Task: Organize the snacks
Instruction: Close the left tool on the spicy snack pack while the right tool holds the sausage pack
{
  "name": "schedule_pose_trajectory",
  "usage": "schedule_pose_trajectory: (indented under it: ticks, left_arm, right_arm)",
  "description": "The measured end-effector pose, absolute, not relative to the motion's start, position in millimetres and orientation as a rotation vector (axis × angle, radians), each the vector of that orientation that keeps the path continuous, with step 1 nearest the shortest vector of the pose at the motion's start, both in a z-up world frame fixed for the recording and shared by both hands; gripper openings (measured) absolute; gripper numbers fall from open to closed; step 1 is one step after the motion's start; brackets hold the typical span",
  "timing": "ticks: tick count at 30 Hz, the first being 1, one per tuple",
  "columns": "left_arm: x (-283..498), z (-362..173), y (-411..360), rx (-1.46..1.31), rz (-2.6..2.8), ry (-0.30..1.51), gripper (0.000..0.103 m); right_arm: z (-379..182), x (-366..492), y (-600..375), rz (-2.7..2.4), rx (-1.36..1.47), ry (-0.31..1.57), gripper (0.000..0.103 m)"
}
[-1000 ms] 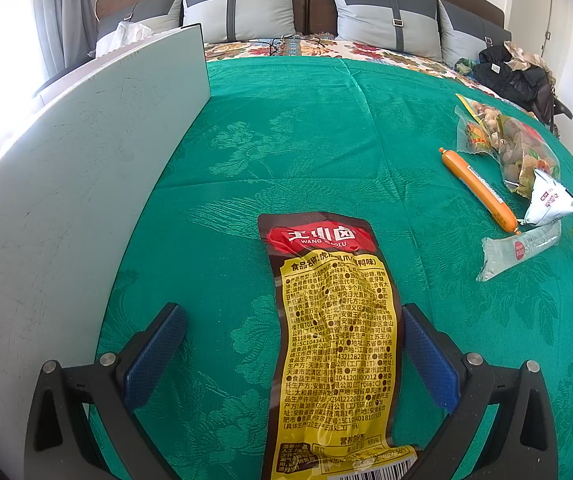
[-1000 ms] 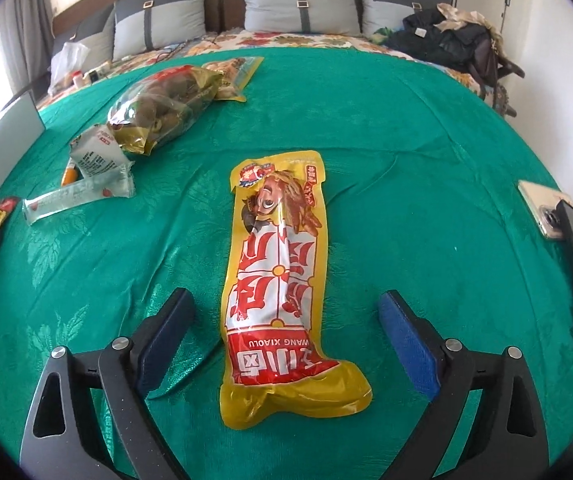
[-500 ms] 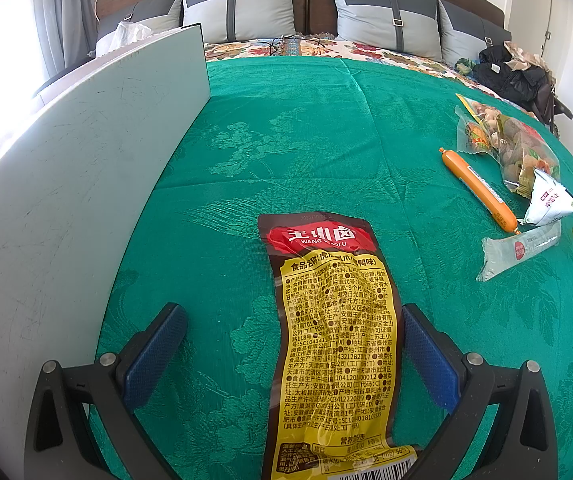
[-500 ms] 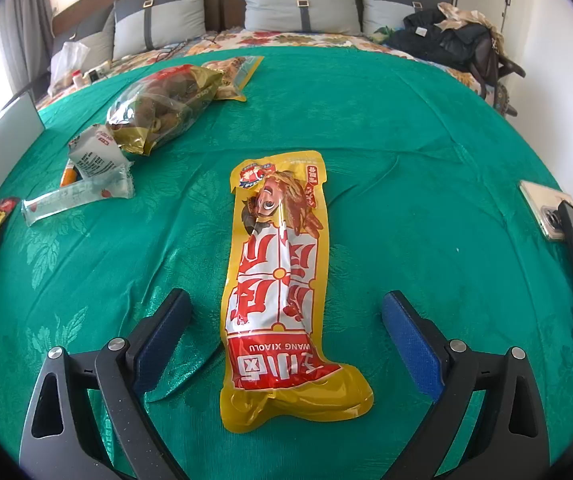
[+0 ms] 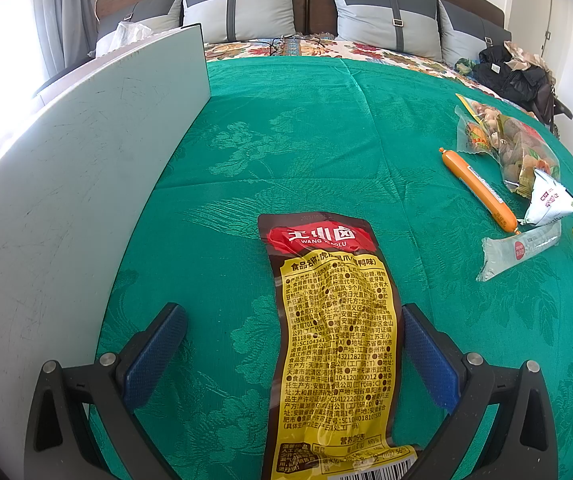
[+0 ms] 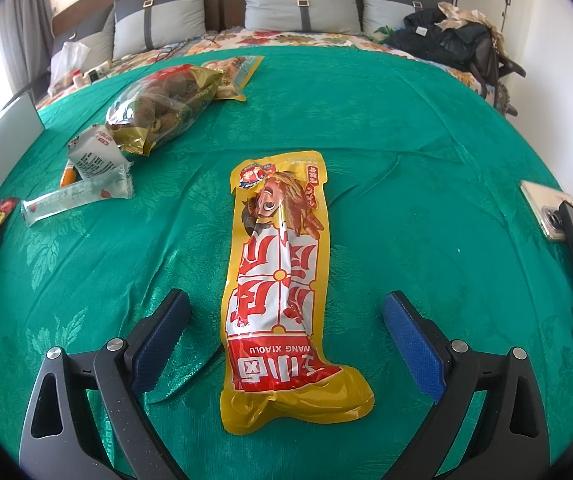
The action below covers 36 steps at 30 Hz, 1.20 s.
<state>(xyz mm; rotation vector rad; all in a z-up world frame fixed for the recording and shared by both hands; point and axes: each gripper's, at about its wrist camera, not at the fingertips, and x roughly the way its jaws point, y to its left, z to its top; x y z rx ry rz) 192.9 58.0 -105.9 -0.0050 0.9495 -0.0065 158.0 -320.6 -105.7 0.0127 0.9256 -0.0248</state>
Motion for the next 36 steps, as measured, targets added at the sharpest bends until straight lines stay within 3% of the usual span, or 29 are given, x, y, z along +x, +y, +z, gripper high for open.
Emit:
schedule_pose_trajectory:
  ticks: [36]
  left_arm:
    - [192.8,-105.8,58.2,-0.006,-0.007,0.949,0.103]
  right_arm:
    - [-106.1,158.1,-320.4,-0.024,0.013,0.926,0.101]
